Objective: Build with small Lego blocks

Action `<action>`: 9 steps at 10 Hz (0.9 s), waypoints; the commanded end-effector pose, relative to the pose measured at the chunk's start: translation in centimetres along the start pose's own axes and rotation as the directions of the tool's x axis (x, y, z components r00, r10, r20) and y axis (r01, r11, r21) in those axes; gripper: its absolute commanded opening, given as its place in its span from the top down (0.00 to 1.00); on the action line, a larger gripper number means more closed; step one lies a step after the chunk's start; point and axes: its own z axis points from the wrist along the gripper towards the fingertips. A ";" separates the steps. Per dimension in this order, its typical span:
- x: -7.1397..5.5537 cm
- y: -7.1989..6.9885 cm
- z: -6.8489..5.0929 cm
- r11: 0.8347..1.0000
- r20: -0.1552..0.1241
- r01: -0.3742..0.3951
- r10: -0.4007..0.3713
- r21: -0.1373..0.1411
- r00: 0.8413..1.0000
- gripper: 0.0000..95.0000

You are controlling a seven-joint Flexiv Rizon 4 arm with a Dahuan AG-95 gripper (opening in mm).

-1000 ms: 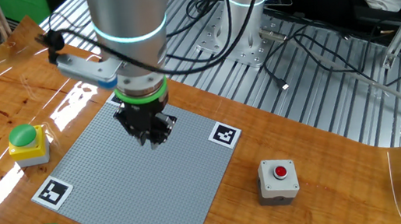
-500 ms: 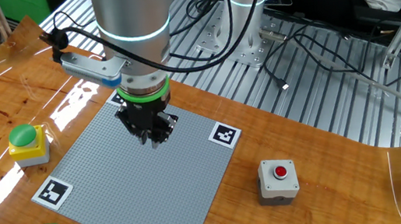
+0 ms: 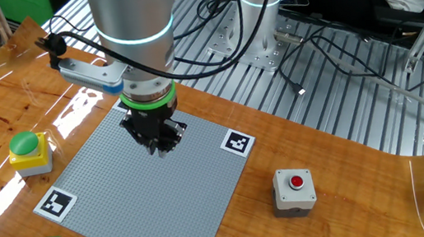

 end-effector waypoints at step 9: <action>0.1 0.0 -0.1 1.000 -0.004 0.006 -0.006 0.009 1.000 0.80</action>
